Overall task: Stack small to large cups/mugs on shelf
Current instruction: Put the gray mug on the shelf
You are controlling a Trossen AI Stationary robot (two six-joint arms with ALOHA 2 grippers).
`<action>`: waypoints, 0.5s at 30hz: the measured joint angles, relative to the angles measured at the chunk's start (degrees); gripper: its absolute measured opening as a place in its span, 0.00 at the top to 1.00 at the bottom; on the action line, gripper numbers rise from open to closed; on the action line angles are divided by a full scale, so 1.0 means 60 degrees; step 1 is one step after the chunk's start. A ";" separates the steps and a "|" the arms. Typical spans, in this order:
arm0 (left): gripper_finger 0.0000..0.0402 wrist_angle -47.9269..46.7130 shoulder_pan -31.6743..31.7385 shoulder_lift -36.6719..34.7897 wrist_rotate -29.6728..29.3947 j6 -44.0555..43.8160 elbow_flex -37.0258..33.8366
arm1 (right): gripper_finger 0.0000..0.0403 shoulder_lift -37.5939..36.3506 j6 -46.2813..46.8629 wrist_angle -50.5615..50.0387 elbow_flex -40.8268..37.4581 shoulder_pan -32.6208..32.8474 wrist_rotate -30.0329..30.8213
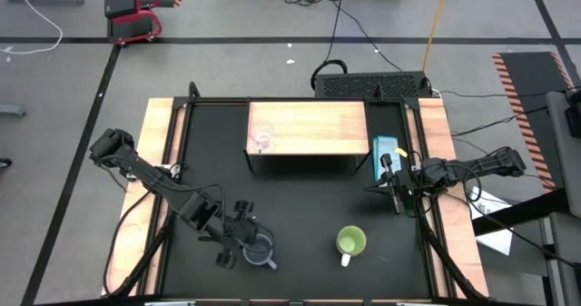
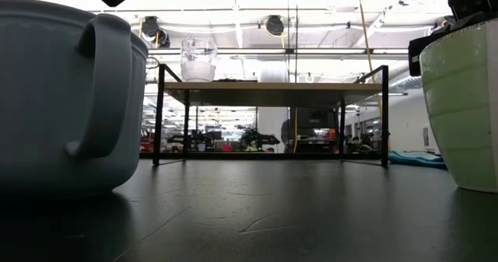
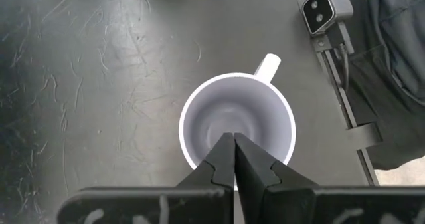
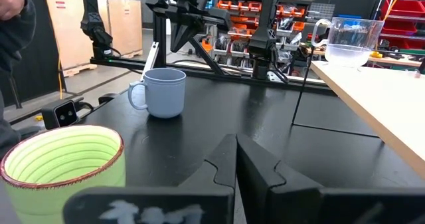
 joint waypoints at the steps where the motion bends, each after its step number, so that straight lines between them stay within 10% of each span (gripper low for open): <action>1: 0.95 0.0002 0.0000 0.0000 0.0000 -0.0023 0.0000 | 1.00 -0.0003 0.0000 0.0003 -0.0003 0.0000 -0.0003; 15: 0.75 0.0038 0.0182 0.0000 -0.0481 0.0011 -0.0004 | 1.00 -0.0003 -0.0001 0.0003 -0.0001 0.0000 -0.0003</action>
